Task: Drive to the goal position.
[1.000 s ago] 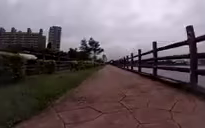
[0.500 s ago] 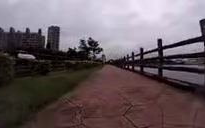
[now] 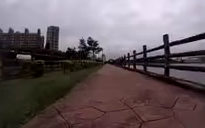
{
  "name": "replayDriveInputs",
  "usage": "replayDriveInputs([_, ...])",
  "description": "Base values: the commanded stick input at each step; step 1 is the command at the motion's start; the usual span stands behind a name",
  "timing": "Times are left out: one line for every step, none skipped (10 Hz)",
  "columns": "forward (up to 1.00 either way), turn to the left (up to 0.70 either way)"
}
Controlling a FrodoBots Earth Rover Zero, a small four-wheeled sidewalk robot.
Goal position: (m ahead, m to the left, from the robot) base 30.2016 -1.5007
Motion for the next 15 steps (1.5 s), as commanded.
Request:
replayDriveInputs([1.0,-0.4])
replayDriveInputs([1.0,-0.28])
replayDriveInputs([1.0,-0.05])
replayDriveInputs([1.0,0.0])
replayDriveInputs([1.0,0.0])
replayDriveInputs([1.0,0.0])
replayDriveInputs([1.0,0.0])
replayDriveInputs([1.0,0.0])
replayDriveInputs([1.0,0.0])
replayDriveInputs([1.0,0.0])
replayDriveInputs([1.0,0.0])
replayDriveInputs([1.0,0.0])
replayDriveInputs([1.0,0.0])
replayDriveInputs([1.0,0.0])
replayDriveInputs([1.0,0.0])
